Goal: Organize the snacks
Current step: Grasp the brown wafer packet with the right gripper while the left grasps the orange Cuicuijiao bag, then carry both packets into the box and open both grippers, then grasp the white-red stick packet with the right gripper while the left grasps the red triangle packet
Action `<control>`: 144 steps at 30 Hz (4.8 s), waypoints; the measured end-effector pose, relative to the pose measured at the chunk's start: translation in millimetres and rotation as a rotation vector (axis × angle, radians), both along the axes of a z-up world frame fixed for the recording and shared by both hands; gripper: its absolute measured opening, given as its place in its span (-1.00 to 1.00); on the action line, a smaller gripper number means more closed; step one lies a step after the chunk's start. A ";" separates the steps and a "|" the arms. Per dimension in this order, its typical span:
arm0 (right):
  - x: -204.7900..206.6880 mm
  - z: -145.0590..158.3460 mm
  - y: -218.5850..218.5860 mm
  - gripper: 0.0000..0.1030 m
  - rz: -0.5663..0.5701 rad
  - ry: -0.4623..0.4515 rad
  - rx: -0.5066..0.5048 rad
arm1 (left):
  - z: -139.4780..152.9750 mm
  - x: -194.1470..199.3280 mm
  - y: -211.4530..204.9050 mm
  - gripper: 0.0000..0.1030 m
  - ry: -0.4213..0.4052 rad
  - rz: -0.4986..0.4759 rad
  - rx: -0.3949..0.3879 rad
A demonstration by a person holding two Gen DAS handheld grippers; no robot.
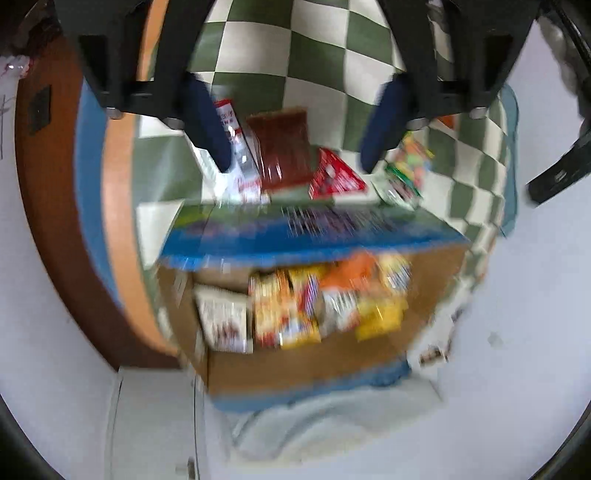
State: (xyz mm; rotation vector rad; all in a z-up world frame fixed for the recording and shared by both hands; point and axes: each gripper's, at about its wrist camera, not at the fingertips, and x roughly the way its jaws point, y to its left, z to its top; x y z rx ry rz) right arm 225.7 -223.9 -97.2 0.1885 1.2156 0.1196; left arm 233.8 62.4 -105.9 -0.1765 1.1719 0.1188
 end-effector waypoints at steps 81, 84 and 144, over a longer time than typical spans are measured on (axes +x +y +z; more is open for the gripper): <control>143.7 -3.5 -33.2 0.14 0.001 0.087 0.029 | -61.2 209.9 -217.4 -0.15 0.348 -0.408 -0.129; 146.4 -18.4 -33.3 0.14 0.015 0.135 0.026 | -74.8 210.7 -220.1 -0.15 0.391 -0.417 -0.125; 36.4 91.2 -5.5 0.88 -0.021 -0.199 -0.142 | 73.4 71.8 -94.7 0.83 -0.213 -0.278 0.063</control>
